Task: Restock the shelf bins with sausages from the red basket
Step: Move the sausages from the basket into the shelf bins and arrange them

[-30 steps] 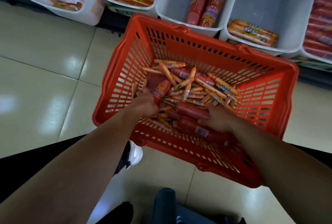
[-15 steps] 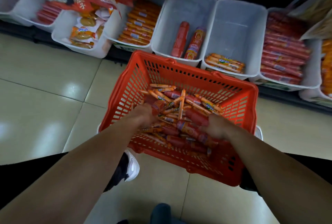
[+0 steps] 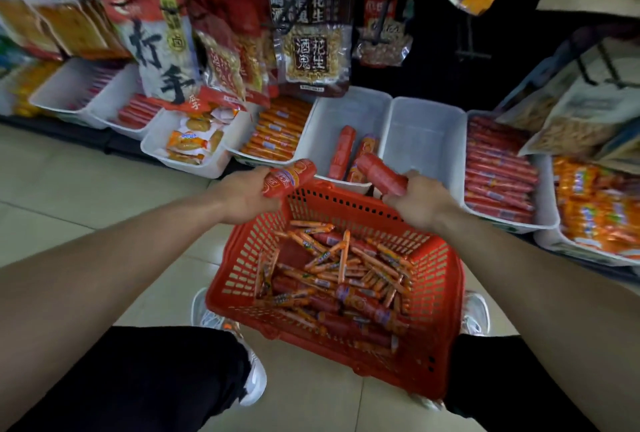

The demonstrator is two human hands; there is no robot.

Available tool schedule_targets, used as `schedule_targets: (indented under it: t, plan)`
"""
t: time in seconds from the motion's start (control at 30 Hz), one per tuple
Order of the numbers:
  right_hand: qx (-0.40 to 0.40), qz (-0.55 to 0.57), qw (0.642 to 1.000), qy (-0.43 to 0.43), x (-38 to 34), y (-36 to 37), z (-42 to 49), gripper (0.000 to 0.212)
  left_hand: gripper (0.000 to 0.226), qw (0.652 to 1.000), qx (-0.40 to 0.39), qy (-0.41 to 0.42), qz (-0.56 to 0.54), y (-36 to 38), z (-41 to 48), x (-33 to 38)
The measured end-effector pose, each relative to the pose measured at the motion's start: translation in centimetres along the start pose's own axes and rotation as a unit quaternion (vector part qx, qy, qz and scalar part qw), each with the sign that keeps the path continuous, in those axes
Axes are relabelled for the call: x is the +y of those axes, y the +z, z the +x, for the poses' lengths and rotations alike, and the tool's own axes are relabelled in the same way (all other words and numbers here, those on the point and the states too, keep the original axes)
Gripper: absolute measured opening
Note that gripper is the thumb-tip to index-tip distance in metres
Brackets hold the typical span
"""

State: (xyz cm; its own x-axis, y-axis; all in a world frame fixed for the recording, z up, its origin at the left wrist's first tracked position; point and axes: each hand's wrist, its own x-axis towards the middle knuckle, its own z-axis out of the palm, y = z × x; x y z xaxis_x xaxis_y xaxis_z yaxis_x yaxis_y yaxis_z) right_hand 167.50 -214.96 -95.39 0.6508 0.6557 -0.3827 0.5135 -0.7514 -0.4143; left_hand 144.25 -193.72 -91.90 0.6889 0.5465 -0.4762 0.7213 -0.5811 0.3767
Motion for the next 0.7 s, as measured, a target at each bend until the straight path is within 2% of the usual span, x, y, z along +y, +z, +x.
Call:
schedule_targets:
  t: [0.17, 0.27, 0.4, 0.5, 0.6, 0.7]
  plan:
    - [-0.001, 0.06, 0.997, 0.047, -1.3, 1.1, 5.2, 0.05, 0.044, 0.999, 0.022, -0.006, -0.04, 0.7, 3.8, -0.6]
    - [0.0, 0.063, 0.996, 0.059, -2.4, 2.5, 9.1, 0.055, 0.049, 0.998, 0.037, 0.001, -0.044, 1.4, 6.5, -0.3]
    - [0.048, 0.114, 0.99, 0.074, -4.7, 4.8, 13.8, 0.06, 0.049, 0.998, 0.048, 0.0, -0.039, 2.3, 9.8, 0.1]
    - [0.084, 0.109, 0.99, 0.043, -5.4, 6.5, 15.4, 0.054, 0.052, 0.997, 0.066, -0.007, -0.04, 3.0, 12.0, 0.5]
    - [0.054, 0.026, 0.998, -0.005, -4.5, 7.8, 15.2, 0.056, 0.056, 0.996, 0.081, -0.029, -0.034, 3.6, 13.9, 0.7]
    - [0.031, 0.02, 0.997, -0.062, -3.7, 8.5, 15.4, 0.041, 0.058, 0.993, 0.105, -0.047, -0.018, 4.1, 16.3, 1.0]
